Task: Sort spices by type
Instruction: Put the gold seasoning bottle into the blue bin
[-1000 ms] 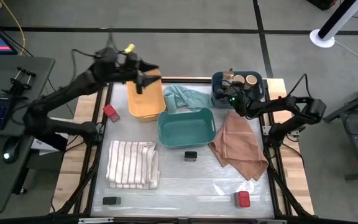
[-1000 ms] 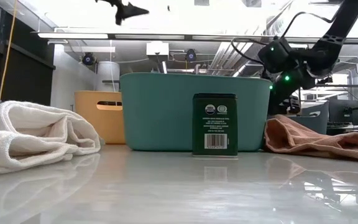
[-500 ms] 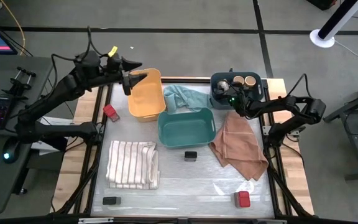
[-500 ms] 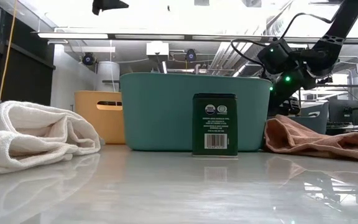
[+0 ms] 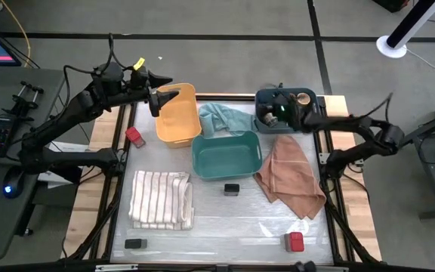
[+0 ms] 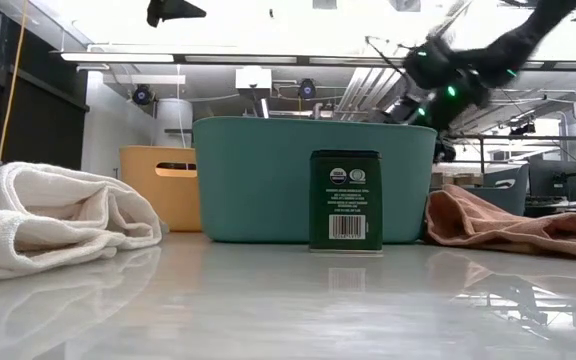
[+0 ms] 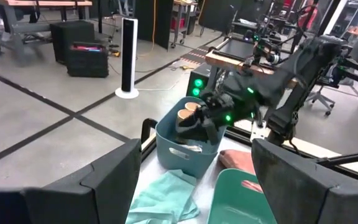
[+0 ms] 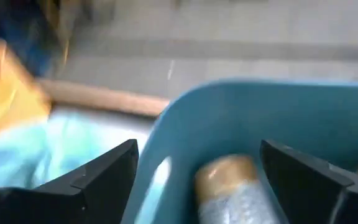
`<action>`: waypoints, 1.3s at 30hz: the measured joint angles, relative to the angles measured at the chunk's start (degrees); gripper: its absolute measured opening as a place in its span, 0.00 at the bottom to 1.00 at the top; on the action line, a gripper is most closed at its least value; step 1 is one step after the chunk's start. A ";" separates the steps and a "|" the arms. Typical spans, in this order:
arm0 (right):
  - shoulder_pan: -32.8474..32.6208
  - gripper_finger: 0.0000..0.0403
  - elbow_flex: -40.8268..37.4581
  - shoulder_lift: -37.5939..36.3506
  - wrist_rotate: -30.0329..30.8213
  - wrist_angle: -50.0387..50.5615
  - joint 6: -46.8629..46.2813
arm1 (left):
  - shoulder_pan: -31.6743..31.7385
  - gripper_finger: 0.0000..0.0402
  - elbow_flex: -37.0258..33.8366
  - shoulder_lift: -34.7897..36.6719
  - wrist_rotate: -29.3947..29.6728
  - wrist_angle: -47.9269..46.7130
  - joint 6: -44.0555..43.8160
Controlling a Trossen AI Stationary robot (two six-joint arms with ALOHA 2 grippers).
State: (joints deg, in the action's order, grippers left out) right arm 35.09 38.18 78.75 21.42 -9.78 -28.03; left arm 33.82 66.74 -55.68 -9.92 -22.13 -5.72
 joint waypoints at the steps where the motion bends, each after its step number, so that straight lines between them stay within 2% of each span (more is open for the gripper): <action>1: 1.03 0.81 4.28 0.69 -4.60 8.15 0.13 | 0.00 0.72 0.00 0.00 0.06 0.00 0.21; 3: 2.69 0.78 13.39 3.73 -11.48 23.03 2.48 | 0.00 0.72 0.00 0.00 0.46 0.00 0.45; 6: 4.56 0.74 26.44 8.62 -13.56 40.50 7.27 | 0.02 0.72 0.00 0.00 1.54 0.02 0.44; 10: 7.54 0.71 39.81 14.80 -13.54 55.44 11.84 | 0.02 0.72 0.00 0.00 1.60 -0.22 0.44; 14: 10.30 0.70 47.81 20.15 -17.23 66.74 15.30 | -0.02 0.72 0.00 0.00 1.58 -1.57 -0.02; 20: 11.83 0.70 49.39 23.56 -23.54 69.36 19.08 | -0.02 0.72 -0.02 -0.02 1.59 -3.44 -0.04; 39: 11.69 0.70 47.32 33.61 -23.63 65.13 19.54 | -0.02 0.72 -0.02 -0.02 1.58 -3.41 -0.19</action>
State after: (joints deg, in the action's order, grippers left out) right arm 46.78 85.50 112.36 -2.22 55.35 -8.49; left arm 33.80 66.72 -55.70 -8.34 -25.54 -5.91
